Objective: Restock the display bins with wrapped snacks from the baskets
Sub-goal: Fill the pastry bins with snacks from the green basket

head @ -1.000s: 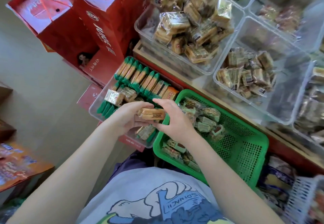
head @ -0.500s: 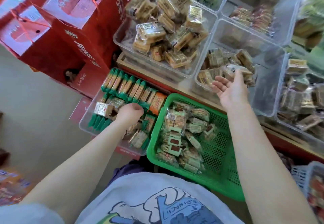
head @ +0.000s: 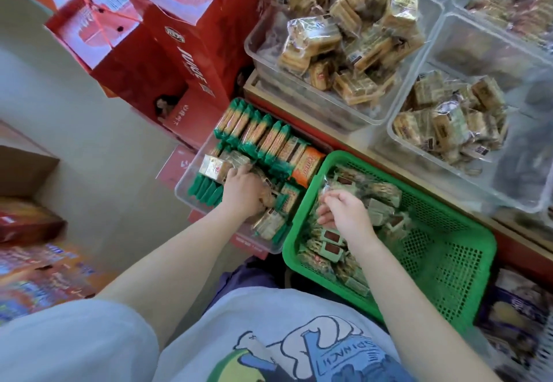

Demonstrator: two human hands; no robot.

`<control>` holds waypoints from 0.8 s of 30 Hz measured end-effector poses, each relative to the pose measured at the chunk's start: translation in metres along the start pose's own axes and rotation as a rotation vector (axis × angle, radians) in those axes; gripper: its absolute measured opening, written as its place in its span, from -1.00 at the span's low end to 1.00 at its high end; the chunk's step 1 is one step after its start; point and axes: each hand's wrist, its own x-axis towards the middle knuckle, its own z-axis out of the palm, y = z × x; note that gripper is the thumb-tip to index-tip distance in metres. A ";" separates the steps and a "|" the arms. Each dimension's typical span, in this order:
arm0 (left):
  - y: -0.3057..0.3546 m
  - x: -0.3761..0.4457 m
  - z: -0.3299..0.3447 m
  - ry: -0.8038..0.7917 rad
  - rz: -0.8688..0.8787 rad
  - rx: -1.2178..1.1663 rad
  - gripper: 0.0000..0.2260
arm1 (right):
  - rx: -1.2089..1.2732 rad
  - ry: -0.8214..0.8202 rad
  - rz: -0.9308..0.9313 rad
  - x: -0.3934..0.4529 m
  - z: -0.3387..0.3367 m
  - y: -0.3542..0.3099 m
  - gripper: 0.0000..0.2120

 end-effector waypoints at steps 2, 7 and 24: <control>-0.004 -0.004 -0.018 -0.011 -0.075 -0.367 -0.84 | -0.099 -0.073 0.027 -0.002 0.011 0.010 -0.83; -0.002 -0.034 -0.068 -0.164 -0.193 -1.506 -0.63 | 0.179 -0.180 0.067 -0.014 0.018 -0.004 -0.68; 0.012 -0.017 -0.081 0.021 -0.259 -1.357 -0.77 | 1.096 0.290 -0.226 -0.004 -0.125 -0.073 -0.73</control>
